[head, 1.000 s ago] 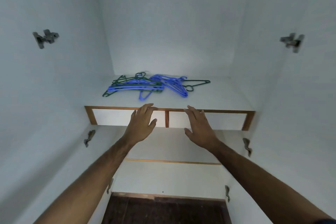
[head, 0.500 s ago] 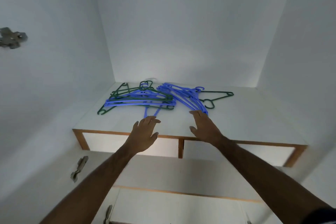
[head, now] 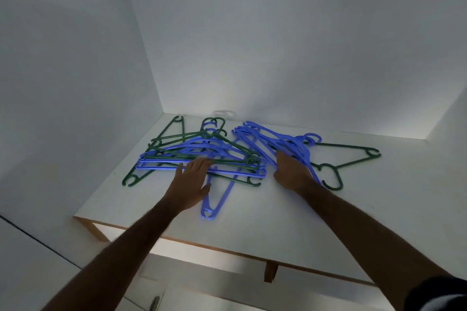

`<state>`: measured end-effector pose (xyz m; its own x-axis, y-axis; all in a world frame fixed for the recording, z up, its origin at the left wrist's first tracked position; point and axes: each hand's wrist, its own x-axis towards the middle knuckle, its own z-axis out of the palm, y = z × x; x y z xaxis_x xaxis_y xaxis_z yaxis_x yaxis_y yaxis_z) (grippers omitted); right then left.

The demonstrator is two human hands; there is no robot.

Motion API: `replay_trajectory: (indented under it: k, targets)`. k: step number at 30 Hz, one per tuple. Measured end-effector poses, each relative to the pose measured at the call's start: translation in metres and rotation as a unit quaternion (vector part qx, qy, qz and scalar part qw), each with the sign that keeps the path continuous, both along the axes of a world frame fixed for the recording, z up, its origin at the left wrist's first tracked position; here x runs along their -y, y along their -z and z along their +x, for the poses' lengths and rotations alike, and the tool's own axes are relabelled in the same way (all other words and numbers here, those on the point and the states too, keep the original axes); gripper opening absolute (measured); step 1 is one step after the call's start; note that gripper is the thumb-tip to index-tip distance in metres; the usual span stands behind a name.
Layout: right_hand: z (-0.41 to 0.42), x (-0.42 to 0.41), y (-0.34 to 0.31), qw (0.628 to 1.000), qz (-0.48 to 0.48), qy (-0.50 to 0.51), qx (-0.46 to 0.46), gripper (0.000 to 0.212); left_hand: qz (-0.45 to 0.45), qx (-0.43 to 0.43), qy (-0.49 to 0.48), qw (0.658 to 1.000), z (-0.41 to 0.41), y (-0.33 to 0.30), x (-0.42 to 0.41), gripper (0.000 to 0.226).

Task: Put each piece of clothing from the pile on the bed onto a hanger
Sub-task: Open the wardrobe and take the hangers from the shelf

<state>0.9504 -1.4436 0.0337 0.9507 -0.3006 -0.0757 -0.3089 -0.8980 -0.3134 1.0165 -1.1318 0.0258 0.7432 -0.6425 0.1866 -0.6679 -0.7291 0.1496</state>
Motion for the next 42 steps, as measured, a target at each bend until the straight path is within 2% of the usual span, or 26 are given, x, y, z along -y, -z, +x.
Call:
replay_trajectory:
  k: [2,4,5,7,9,10,12,15,17,19,22,24,26,27,30,32,35,36,37,40,42]
  targets:
    - [0.012,0.008,-0.004,0.999,0.045,0.019,-0.015,0.045,-0.003,0.028,0.01,1.0,0.014,-0.001,-0.005,0.061]
    - [0.02,0.018,-0.013,0.989,0.144,0.037,-0.009,0.027,-0.022,0.058,0.022,0.998,0.024,-0.002,-0.011,0.057]
    - [0.021,0.021,-0.022,0.982,0.183,0.05,0.015,0.021,-0.033,0.073,0.024,0.997,0.028,-0.003,-0.016,0.057]
    - [0.023,0.024,-0.043,0.972,0.198,0.052,0.116,0.017,-0.046,0.097,0.014,0.994,0.038,-0.003,-0.028,0.061]
    - [0.024,0.014,-0.065,0.958,0.19,0.012,0.214,0.015,-0.059,0.118,-0.01,0.991,0.049,-0.001,-0.041,0.068]
    - [0.025,0.001,-0.077,0.954,0.181,-0.035,0.236,0.011,-0.068,0.127,-0.023,0.989,0.054,0.0,-0.046,0.073]
    - [0.031,-0.034,-0.091,0.962,0.111,-0.145,0.204,0.007,-0.092,0.151,-0.037,0.984,0.062,0.002,-0.056,0.082]
    - [0.044,-0.095,-0.083,0.969,-0.058,-0.228,0.074,0.024,-0.132,0.243,0.012,0.961,0.069,0.008,-0.068,0.085]
    - [0.056,-0.124,-0.068,0.95,-0.155,-0.266,0.042,0.044,-0.117,0.322,0.066,0.937,0.073,0.01,-0.076,0.076]
    - [0.068,-0.138,-0.051,0.926,-0.213,-0.311,0.028,0.054,-0.068,0.357,0.097,0.926,0.076,0.008,-0.081,0.068]
    - [0.079,-0.139,-0.029,0.924,-0.212,-0.317,0.023,0.048,0.028,0.283,0.076,0.956,0.079,0.007,-0.085,0.079]
    - [0.081,-0.134,-0.02,0.917,-0.219,-0.324,0.073,0.04,0.065,0.224,0.047,0.971,0.082,0.01,-0.086,0.082]
    - [0.084,-0.128,-0.015,0.902,-0.246,-0.328,0.135,0.039,0.064,0.195,0.031,0.978,0.084,0.012,-0.087,0.076]
    - [0.086,-0.127,-0.014,0.905,-0.229,-0.332,0.136,0.038,0.063,0.19,0.03,0.979,0.085,0.013,-0.086,0.072]
    - [0.088,-0.132,-0.023,0.951,-0.068,-0.295,0.065,0.035,0.075,0.195,0.04,0.977,0.089,0.012,-0.081,0.065]
    - [0.091,-0.135,-0.026,0.959,-0.039,-0.277,0.035,0.048,0.082,0.2,0.044,0.975,0.092,0.009,-0.076,0.065]
    - [0.093,-0.143,-0.03,0.954,-0.064,-0.29,-0.035,0.079,0.081,0.201,0.051,0.975,0.096,0.003,-0.07,0.059]
    - [0.094,-0.148,-0.031,0.953,-0.077,-0.288,-0.057,0.082,0.081,0.202,0.055,0.974,0.098,0.002,-0.069,0.056]
    - [0.094,-0.153,-0.03,0.952,-0.096,-0.284,-0.065,0.077,0.08,0.202,0.058,0.974,0.099,0.001,-0.067,0.052]
    - [0.097,-0.169,-0.025,0.95,-0.154,-0.269,-0.043,0.042,0.067,0.198,0.065,0.976,0.099,0.0,-0.064,0.041]
    - [0.099,-0.175,-0.023,0.948,-0.176,-0.263,-0.035,0.032,0.075,0.204,0.074,0.973,0.095,-0.003,-0.061,0.041]
